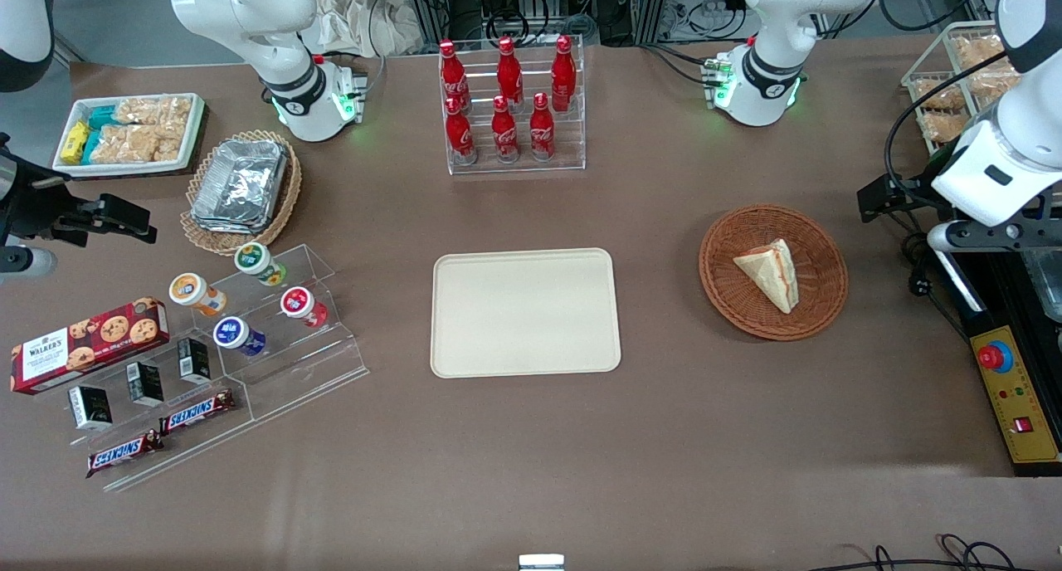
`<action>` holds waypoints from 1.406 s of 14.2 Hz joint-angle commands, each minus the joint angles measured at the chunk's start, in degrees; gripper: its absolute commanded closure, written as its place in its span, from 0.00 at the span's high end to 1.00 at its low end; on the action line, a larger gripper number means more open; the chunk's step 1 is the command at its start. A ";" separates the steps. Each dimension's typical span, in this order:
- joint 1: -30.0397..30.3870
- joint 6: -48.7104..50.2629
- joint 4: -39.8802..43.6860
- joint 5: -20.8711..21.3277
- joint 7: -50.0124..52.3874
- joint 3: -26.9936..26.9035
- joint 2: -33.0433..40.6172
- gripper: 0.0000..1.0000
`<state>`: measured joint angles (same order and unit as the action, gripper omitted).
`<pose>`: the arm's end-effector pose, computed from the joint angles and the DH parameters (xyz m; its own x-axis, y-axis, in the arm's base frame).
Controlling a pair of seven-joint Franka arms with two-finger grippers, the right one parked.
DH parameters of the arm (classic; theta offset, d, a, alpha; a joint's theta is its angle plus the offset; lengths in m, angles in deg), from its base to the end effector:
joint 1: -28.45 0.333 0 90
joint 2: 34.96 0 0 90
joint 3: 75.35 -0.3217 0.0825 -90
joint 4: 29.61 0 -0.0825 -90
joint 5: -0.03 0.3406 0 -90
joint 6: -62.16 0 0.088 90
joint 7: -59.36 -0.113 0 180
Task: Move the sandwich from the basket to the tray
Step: 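Move the left gripper over the wicker basket and lower toward the sandwich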
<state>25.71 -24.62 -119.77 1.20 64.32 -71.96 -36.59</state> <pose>0.5098 -0.0519 0.6038 0.9962 -0.0190 -0.0853 -0.0213 -0.9994 -0.0262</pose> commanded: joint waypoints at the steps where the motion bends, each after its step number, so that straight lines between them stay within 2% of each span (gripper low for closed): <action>1: -0.25 -1.10 1.65 0.77 0.83 -0.14 -0.65 1.00; 3: -0.24 -0.85 1.74 0.59 3.36 -0.05 -0.74 1.00; 5: -0.33 -0.41 0.35 0.50 11.07 -0.05 -0.92 1.00; 7: -0.42 -1.11 -3.25 -2.12 17.07 -0.05 0.66 1.00; 10: 0.19 -6.70 -13.24 -2.49 25.86 -0.40 5.04 1.00; 15: 1.25 -24.73 -36.90 -2.49 30.36 -1.11 15.24 1.00; 20: 1.60 -31.15 -42.55 -2.49 35.79 -1.02 14.82 1.00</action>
<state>26.69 -51.95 -158.49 -0.83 96.91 -73.41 -23.73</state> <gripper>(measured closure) 0.000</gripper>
